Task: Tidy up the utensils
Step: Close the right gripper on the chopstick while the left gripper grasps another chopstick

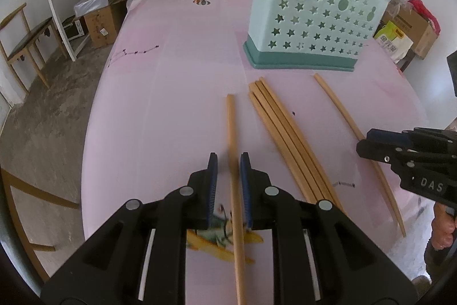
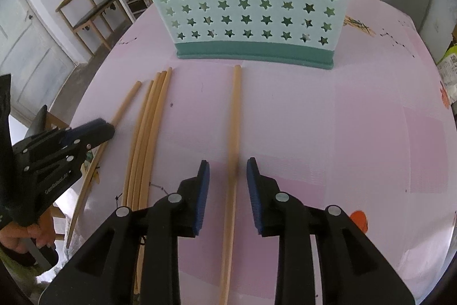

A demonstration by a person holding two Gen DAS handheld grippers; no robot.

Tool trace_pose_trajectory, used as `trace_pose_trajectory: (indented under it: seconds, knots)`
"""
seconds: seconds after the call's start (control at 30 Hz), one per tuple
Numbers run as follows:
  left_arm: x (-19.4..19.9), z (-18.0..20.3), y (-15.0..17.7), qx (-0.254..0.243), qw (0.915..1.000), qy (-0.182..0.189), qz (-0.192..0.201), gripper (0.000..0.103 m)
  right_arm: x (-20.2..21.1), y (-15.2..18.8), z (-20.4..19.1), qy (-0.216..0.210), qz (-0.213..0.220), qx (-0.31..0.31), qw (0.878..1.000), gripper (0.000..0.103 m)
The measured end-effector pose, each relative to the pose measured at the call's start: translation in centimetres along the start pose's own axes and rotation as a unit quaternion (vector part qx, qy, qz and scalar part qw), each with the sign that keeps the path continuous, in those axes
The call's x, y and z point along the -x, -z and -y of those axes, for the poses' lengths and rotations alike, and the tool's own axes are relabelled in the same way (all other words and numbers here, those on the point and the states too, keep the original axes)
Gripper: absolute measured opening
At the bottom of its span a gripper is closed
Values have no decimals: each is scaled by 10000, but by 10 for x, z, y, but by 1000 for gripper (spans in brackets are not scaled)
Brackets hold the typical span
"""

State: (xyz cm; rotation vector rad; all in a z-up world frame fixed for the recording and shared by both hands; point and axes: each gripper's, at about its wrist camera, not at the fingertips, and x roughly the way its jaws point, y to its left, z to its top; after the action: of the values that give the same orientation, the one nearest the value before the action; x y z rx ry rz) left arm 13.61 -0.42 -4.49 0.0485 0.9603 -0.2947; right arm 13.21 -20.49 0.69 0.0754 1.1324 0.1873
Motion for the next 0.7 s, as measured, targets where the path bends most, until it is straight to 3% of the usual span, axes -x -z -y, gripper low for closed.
trace_pose_trajectory:
  seconds: [0.27, 0.5, 0.7]
  knots:
    - [-13, 1, -18, -88, 9999, -119, -10, 15, -9, -18, -6, 181, 43, 200, 9996, 26]
    - [-13, 2, -19, -158, 9995, -262, 8, 5, -15, -27, -5, 322, 61, 268, 9991, 8]
    - [-8, 0, -14, 49, 9999, -161, -14, 5, -13, -25, 2, 193, -13, 125, 9997, 7]
